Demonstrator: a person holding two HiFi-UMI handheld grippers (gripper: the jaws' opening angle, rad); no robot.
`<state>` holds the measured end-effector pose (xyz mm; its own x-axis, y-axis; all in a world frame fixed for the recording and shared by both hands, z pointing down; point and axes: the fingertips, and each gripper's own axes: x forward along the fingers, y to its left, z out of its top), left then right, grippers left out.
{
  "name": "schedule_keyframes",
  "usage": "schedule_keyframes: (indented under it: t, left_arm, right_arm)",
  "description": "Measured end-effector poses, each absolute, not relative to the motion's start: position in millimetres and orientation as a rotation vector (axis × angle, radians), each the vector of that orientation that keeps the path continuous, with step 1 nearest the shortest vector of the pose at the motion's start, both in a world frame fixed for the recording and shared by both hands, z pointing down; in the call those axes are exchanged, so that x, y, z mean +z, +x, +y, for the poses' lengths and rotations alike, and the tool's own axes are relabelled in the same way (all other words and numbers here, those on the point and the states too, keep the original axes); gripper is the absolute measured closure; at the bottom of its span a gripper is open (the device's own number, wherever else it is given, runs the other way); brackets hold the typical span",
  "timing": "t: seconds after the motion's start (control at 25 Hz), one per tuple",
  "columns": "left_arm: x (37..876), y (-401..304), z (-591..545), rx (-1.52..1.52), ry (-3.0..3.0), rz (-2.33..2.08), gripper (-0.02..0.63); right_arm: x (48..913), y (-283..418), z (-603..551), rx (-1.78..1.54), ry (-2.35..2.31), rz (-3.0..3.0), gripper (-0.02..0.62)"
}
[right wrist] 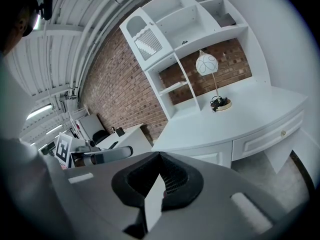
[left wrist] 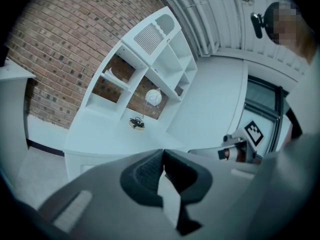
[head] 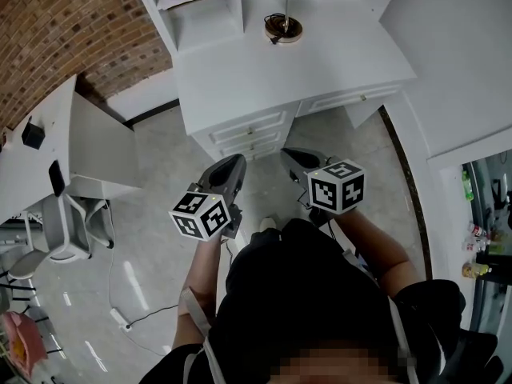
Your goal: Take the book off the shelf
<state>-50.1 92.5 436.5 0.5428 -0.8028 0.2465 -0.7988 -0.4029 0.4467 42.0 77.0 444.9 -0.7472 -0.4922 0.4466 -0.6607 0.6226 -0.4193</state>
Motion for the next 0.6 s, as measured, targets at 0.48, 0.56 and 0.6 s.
schedule_keyframes:
  t: [0.48, 0.56, 0.6]
  left_arm:
    - [438.6, -56.4, 62.0, -0.034, 2.255, -1.292, 0.6]
    - [437.9, -58.0, 53.5, -0.037, 2.254, -1.303, 0.6]
    - [437.4, -58.7, 49.0, -0.039, 2.253, -1.31, 0.6]
  right_arm:
    - [446.6, 34.9, 43.6, 0.826, 0.938, -2.553, 0.597]
    - [446.4, 32.7, 35.0, 0.823, 0.929, -2.56, 0.597]
    - [446.2, 31.5, 30.5, 0.82, 0.923, -2.565, 0.597]
